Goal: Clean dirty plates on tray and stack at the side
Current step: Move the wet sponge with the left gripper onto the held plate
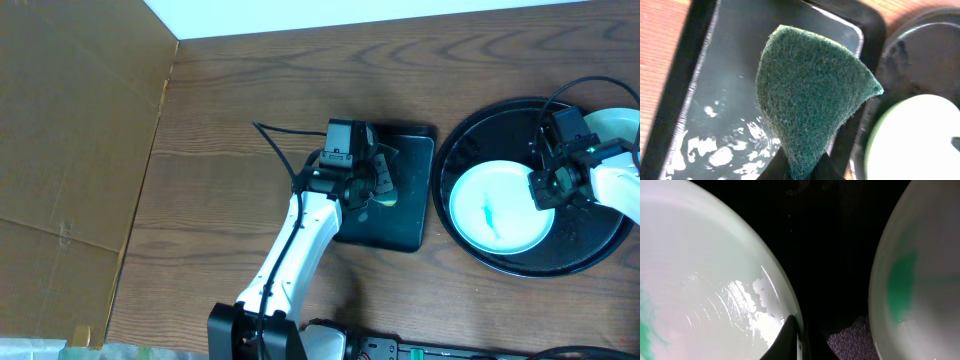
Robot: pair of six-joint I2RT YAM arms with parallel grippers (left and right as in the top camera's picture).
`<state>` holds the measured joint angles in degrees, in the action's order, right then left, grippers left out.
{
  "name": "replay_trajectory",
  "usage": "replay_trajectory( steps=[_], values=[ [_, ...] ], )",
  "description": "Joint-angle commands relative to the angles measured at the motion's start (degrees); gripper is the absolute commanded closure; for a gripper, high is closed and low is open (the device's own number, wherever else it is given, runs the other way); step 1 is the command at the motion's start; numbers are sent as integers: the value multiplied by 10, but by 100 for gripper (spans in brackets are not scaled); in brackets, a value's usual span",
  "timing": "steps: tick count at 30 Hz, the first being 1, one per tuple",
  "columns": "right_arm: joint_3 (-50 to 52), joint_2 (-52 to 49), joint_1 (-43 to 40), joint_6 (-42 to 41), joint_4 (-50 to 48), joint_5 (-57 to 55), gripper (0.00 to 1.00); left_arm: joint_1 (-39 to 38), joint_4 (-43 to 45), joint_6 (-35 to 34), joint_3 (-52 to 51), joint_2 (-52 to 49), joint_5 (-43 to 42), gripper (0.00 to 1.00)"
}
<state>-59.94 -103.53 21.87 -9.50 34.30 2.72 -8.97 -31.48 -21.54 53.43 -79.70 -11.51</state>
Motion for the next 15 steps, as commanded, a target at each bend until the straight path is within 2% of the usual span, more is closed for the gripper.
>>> replay_trajectory(
  steps=[1,8,11,15],
  values=[
    [17,-13,-5,-42,15,-27,98,-11,-1,-24,5,3,-50,93],
    [17,-13,-5,-75,12,-27,99,-70,-1,-63,5,3,-56,93],
    [17,-13,-5,-80,12,-26,98,-97,0,-97,5,2,-53,93],
    [17,-13,-5,-104,12,-17,98,-142,21,-160,4,-9,-7,93]
  ],
)
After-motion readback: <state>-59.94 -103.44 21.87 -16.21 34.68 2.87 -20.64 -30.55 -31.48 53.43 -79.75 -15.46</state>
